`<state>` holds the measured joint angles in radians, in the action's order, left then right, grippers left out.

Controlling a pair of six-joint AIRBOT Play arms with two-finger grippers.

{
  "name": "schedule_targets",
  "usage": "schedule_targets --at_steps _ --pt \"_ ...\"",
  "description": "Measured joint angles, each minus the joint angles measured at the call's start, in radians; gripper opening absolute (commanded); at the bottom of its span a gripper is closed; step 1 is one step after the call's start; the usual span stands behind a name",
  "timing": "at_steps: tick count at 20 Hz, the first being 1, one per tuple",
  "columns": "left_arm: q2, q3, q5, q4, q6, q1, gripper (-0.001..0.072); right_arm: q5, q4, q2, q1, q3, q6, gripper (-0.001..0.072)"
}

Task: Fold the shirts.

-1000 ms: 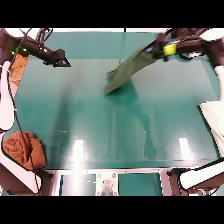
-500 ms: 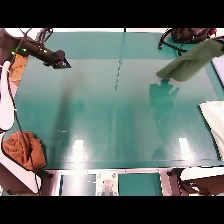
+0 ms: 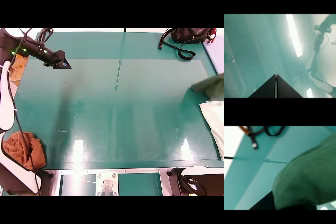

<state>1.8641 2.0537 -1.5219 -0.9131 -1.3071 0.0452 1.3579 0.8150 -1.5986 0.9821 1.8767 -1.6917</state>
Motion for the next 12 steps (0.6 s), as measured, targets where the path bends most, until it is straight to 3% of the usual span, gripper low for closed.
schedule_targets --at_steps 12 --pt "0.000 0.000 -0.035 0.000 -0.002 0.000 0.0024 0.173 0.563 0.106 0.037 -0.217 -0.063 0.0027"
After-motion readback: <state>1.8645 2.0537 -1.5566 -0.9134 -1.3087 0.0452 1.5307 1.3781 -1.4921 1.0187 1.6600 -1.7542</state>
